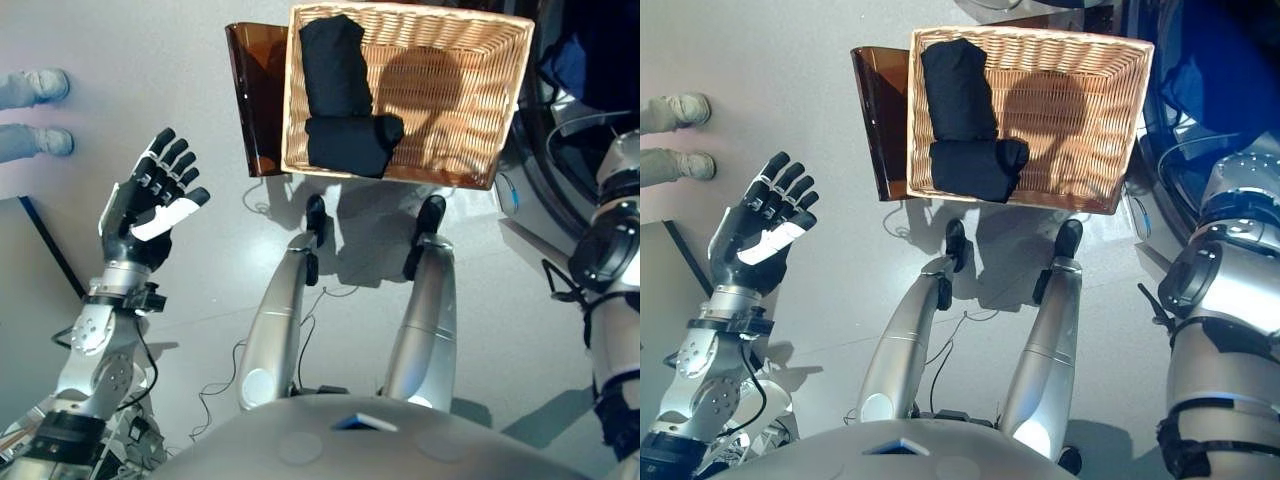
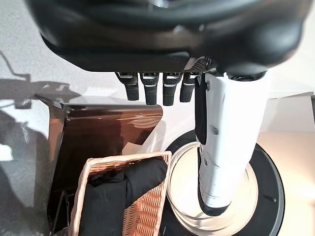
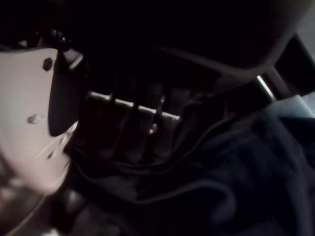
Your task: Pick up the clothes and place them into the washing machine
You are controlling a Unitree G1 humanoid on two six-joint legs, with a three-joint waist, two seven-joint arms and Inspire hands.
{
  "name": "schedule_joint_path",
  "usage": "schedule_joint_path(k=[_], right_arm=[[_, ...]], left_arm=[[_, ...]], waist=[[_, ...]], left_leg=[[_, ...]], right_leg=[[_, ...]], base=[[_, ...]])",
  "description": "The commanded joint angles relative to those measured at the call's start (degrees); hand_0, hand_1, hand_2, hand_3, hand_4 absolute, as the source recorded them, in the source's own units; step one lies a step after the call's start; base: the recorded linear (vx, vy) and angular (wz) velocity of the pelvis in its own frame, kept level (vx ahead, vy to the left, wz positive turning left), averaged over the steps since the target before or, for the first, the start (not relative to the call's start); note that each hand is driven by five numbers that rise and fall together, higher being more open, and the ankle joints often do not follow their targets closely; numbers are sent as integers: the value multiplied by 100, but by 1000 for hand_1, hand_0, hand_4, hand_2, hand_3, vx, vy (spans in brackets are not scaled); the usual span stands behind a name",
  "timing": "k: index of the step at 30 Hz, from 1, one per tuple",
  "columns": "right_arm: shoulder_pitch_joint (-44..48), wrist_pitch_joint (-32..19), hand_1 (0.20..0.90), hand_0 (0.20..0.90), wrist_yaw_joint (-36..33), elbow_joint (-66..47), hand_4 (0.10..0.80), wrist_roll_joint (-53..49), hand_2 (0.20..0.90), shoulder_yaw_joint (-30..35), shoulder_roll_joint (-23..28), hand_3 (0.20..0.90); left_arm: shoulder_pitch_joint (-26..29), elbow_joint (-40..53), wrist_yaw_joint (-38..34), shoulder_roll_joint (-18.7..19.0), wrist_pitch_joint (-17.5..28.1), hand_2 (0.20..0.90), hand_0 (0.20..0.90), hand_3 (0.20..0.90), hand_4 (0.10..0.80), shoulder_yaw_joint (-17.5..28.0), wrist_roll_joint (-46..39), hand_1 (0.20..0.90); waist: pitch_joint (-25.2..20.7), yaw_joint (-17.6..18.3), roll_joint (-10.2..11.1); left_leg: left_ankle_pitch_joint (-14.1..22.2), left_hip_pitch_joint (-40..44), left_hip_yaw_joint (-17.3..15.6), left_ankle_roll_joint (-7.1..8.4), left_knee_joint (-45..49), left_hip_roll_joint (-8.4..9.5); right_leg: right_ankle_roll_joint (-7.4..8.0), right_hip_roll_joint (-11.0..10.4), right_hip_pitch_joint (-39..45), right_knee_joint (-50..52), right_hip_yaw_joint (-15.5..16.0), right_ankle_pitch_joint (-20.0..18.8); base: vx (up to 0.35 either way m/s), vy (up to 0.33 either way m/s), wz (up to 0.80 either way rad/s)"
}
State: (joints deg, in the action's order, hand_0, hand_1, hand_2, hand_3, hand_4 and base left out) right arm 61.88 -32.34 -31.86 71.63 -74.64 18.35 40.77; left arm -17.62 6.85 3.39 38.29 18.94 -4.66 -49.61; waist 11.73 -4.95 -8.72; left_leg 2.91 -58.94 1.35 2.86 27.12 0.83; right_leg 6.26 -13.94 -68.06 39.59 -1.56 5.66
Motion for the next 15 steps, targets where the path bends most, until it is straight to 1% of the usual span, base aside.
schedule_joint_path(k=[1, 4, 5, 6, 9, 10, 11, 12, 13, 14, 15], right_arm=[[-49, -534, 900, 900, 251, -448, 800, 651, 900, -578, 496, 900], [-115, -482, 900, 900, 217, -527, 800, 907, 900, -676, 449, 900], [-217, -501, 900, 900, 185, -646, 800, 996, 900, -650, 366, 900], [-364, -483, 900, 900, 127, -744, 800, 1208, 900, -653, 180, 900], [-577, -423, 900, 900, -11, -855, 800, 1557, 900, -667, -4, 900], [-761, -146, 900, 900, -179, -784, 800, 2198, 900, -880, -154, 900], [-757, -119, 900, 900, -258, -815, 800, 2283, 900, -883, -170, 900], [-790, 43, 900, 900, -357, -783, 800, 2637, 900, -1030, -196, 900], [-955, 361, 900, 900, -569, -733, 800, 3342, 900, -1288, -300, 900], [-955, 376, 900, 900, -608, -751, 800, 3385, 900, -1287, -312, 900], [-1100, 781, 900, 900, -794, -624, 800, 4245, 900, -1596, -317, 900]], left_arm=[[-350, 275, 27, 151, 507, 900, 900, 900, 800, 760, -182, 900], [-378, 208, 76, 154, 527, 900, 900, 900, 800, 750, -190, 900], [-394, 212, 89, 147, 527, 900, 900, 900, 800, 766, -195, 900], [-402, 196, 97, 146, 554, 900, 900, 900, 800, 749, -180, 900], [-423, 149, 96, 159, 587, 900, 900, 900, 800, 731, -137, 900], [-427, 132, 121, 188, 638, 900, 900, 900, 800, 678, -76, 900], [-436, 128, 120, 181, 646, 900, 900, 900, 800, 674, -72, 900], [-409, 84, 130, 195, 679, 900, 900, 900, 800, 669, -47, 900], [-389, 102, 133, 221, 745, 900, 900, 900, 800, 658, 0, 900], [-394, 102, 131, 218, 749, 900, 900, 900, 800, 657, 2, 900], [-372, 97, 156, 230, 803, 900, 900, 900, 800, 610, 40, 900]], waist=[[-319, 179, -153], [-307, 173, -143], [-302, 182, -140], [-301, 179, -121], [-300, 195, -85], [-304, 179, -50], [-311, 184, -56], [-315, 182, -48], [-299, 179, -28], [-300, 181, -30], [-294, 177, -7]], left_leg=[[-558, -158, 212, 224, -897, -161], [-561, -158, 220, 225, -890, -165], [-560, -157, 222, 223, -884, -167], [-551, -152, 222, 214, -877, -161], [-542, -146, 213, 199, -857, -155], [-528, -144, 215, 186, -831, -152], [-525, -143, 215, 185, -829, -153], [-522, -145, 208, 182, -815, -157], [-517, -129, 199, 171, -796, -155], [-515, -129, 200, 170, -794, -156], [-522, -117, 183, 175, -778, -159]], right_leg=[[-180, 306, 173, 87, 122, 424], [-175, 311, 191, 66, 141, 408], [-172, 314, 194, 65, 143, 404], [-159, 316, 214, 46, 153, 397], [-158, 324, 229, 35, 157, 374], [-155, 315, 257, 10, 164, 361], [-154, 317, 262, 6, 165, 360], [-152, 310, 274, -8, 171, 347], [-145, 304, 312, -39, 182, 312], [-145, 305, 315, -41, 183, 311], [-138, 286, 362, -80, 194, 289]], base=[[0, 0, 0], [2, 1, -1], [0, 0, 0], [0, 0, 0], [6, 4, -5], [7, 2, -7], [6, 3, -8], [-2, 15, -6], [0, 0, 0], [0, 0, 0], [0, 0, 0]])
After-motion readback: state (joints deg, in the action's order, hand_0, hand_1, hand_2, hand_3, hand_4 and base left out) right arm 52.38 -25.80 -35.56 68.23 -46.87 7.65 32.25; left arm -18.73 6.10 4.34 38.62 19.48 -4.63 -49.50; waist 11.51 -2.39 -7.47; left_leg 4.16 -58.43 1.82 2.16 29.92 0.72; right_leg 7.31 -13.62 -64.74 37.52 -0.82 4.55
